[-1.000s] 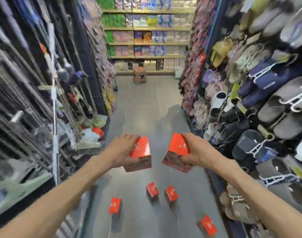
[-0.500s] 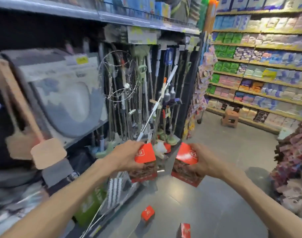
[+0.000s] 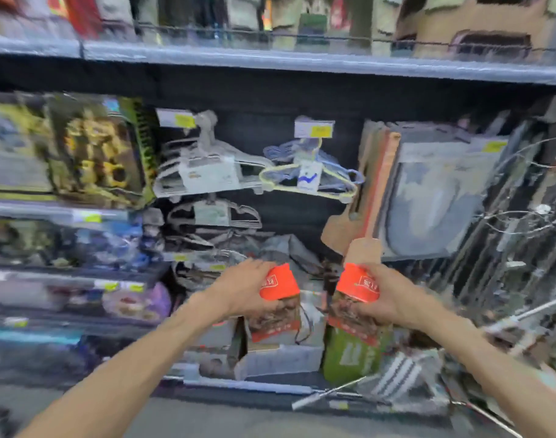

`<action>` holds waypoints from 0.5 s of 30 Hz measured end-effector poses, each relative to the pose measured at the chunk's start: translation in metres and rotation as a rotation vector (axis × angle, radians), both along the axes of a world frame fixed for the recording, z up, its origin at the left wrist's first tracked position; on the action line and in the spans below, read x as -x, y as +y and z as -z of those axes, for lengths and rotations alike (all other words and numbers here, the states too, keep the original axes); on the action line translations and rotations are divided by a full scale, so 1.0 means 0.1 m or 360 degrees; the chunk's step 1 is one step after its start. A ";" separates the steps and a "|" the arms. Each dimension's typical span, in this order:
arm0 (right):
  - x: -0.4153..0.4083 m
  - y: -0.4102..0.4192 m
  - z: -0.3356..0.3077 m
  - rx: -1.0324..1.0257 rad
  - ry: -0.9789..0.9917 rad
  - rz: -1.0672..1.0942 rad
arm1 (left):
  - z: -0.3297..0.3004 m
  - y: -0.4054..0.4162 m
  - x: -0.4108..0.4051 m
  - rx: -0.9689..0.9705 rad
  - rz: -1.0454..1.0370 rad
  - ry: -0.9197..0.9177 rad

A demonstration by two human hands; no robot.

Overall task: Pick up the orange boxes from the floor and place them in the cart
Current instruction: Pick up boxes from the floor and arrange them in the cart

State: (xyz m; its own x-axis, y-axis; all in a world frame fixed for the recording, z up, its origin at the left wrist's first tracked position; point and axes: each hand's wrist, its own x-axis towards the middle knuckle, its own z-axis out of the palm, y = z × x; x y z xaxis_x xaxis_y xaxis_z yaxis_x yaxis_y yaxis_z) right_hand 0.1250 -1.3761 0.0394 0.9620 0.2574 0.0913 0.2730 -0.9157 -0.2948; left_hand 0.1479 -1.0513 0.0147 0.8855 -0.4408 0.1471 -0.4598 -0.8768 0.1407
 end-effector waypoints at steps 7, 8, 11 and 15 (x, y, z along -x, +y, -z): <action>-0.17 2.70 -0.02 -0.0018 0.0021 -0.0616 | -0.04 2.60 1.17 0.0017 -0.0663 -0.0040; -0.13 3.08 -0.02 -0.0034 0.0014 -0.0697 | -0.03 2.92 1.36 0.0015 -0.0766 -0.0050; -0.01 4.18 0.00 -0.0041 0.0042 -0.0948 | 0.00 3.78 1.98 0.0033 -0.1048 -0.0050; 0.25 5.60 0.00 -0.0071 0.0124 -0.1280 | 0.11 4.80 2.73 0.0036 -0.1448 -0.0073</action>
State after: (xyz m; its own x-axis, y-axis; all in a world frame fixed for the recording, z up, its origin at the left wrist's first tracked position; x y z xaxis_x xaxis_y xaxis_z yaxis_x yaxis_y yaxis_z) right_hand 0.1005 -0.8162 0.0392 0.4880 0.8709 0.0581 0.8202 -0.4348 -0.3718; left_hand -0.1246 -0.5711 0.0032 0.8833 0.4284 0.1907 0.4024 -0.9012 0.1608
